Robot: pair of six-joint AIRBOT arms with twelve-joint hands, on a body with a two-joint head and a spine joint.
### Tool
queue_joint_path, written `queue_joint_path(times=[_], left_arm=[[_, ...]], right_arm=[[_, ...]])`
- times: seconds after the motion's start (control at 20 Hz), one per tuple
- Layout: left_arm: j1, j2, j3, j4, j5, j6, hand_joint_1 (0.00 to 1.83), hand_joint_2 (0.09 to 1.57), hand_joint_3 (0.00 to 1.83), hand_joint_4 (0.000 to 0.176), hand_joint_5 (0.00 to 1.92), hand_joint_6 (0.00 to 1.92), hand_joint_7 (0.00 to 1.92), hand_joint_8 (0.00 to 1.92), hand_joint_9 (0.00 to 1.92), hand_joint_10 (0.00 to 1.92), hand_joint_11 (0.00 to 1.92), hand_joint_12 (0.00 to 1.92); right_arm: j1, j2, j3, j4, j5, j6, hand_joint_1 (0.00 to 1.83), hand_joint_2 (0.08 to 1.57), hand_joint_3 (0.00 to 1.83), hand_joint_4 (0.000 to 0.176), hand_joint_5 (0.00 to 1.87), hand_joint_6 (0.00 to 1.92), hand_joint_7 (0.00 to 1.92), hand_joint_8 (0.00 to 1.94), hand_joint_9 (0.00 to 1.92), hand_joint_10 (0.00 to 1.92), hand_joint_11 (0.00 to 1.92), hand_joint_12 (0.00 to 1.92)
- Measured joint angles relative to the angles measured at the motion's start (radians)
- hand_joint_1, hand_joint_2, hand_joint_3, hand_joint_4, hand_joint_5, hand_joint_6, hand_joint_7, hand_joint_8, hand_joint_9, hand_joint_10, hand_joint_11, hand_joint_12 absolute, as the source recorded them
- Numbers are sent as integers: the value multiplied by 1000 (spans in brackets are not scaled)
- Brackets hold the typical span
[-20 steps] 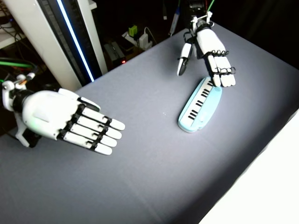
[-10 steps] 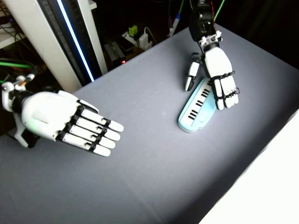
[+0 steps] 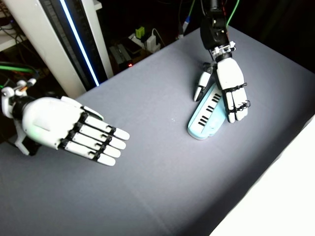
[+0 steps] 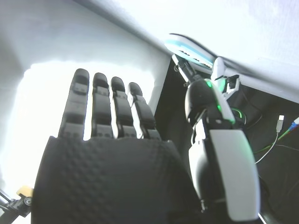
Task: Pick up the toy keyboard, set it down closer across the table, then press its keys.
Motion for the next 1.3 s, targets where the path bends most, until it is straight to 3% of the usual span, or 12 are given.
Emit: queue_joint_path(times=[0.05, 0.15, 0.3, 0.45, 0.65, 0.7, 0.75, 0.85, 0.95, 1.05, 1.15, 1.3], left_arm=[[0, -2, 1, 3, -5, 2, 1413, 1124, 0, 0, 237, 1372, 241, 1208, 402, 1499, 540, 1779], [0, -2, 3, 4, -11, 5, 1572, 1157, 12, 0, 249, 1528, 235, 1441, 625, 1536, 653, 1842], [0, -2, -1, 13, -22, 6, 1453, 1286, 5, 0, 257, 1440, 475, 1632, 644, 1687, 588, 1870], [0, 8, -19, 40, -30, -9, 1426, 1138, 0, 0, 186, 1481, 187, 1521, 252, 1691, 359, 1909], [2, 29, -64, 146, -36, -55, 1423, 1144, 0, 0, 145, 1470, 170, 1382, 175, 1531, 211, 1840], [2, 34, -77, 164, -39, -59, 1383, 1151, 1, 0, 153, 1417, 190, 1352, 202, 1494, 214, 1800], [1, 37, -92, 191, -48, -64, 1316, 1257, 11, 0, 201, 1378, 524, 1538, 318, 1598, 315, 1795], [-3, 36, -103, 281, -75, -133, 1418, 1293, 7, 0, 214, 1517, 524, 1640, 537, 1710, 372, 1896], [-14, 24, -104, 326, -98, -190, 1299, 1295, 0, 0, 228, 1609, 600, 1607, 345, 1849, 432, 1920], [-47, -5, -101, 407, -105, -221, 1403, 1152, 0, 20, 165, 1589, 190, 1660, 284, 1813, 387, 1902], [-91, -65, -76, 486, -93, -270, 1396, 1097, 0, 0, 209, 1535, 229, 1553, 314, 1713, 403, 1863], [-140, -160, -31, 587, -59, -340, 1343, 1121, 0, 0, 193, 1477, 195, 1452, 218, 1625, 315, 1820]], right_arm=[[0, 0, 0, 3, -1, 0, 374, 1330, 1, 0, 0, 0, 0, 0, 0, 0, 0, 0], [0, -1, 0, 4, 1, 0, 374, 1331, 1, 0, 0, 0, 0, 0, 0, 0, 0, 0], [-9, -2, 0, 2, 5, 0, 378, 1332, 1, 0, 0, 0, 0, 0, 0, 0, 0, 0], [-11, -2, 0, 8, 0, 0, 385, 1326, 0, 0, 0, 0, 0, 0, 0, 0, 0, 0], [-11, -2, 0, 5, 5, 2, 364, 1335, 2, 0, 0, 0, 0, 0, 0, 0, 0, 0], [-11, -2, 0, 5, 9, 4, 314, 1336, 3, 13, 0, 0, 0, 0, 0, 0, 0, 0], [-11, -2, 0, 8, 15, 10, 287, 1337, 3, 2, 0, 0, 0, 0, 0, 0, 0, 0], [-11, -2, 0, -1, 31, 24, 250, 1346, 6, 9, 0, 0, 0, 0, 0, 0, 0, 0], [-11, 7, -3, -18, 39, 45, 260, 1363, 9, 11, 0, 0, 0, 0, 0, 0, 0, 0], [-11, 21, -10, -38, 76, 65, 147, 1383, 12, 10, 0, 0, 0, 0, 0, 0, 0, 0], [-11, 29, -16, -54, 120, 71, 61, 1397, 10, 20, 0, 0, 0, 0, 0, 0, 0, 0], [-11, 30, -18, -76, 157, 86, 0, 1383, 0, 38, 0, 0, 0, 0, 0, 0, 0, 0]])
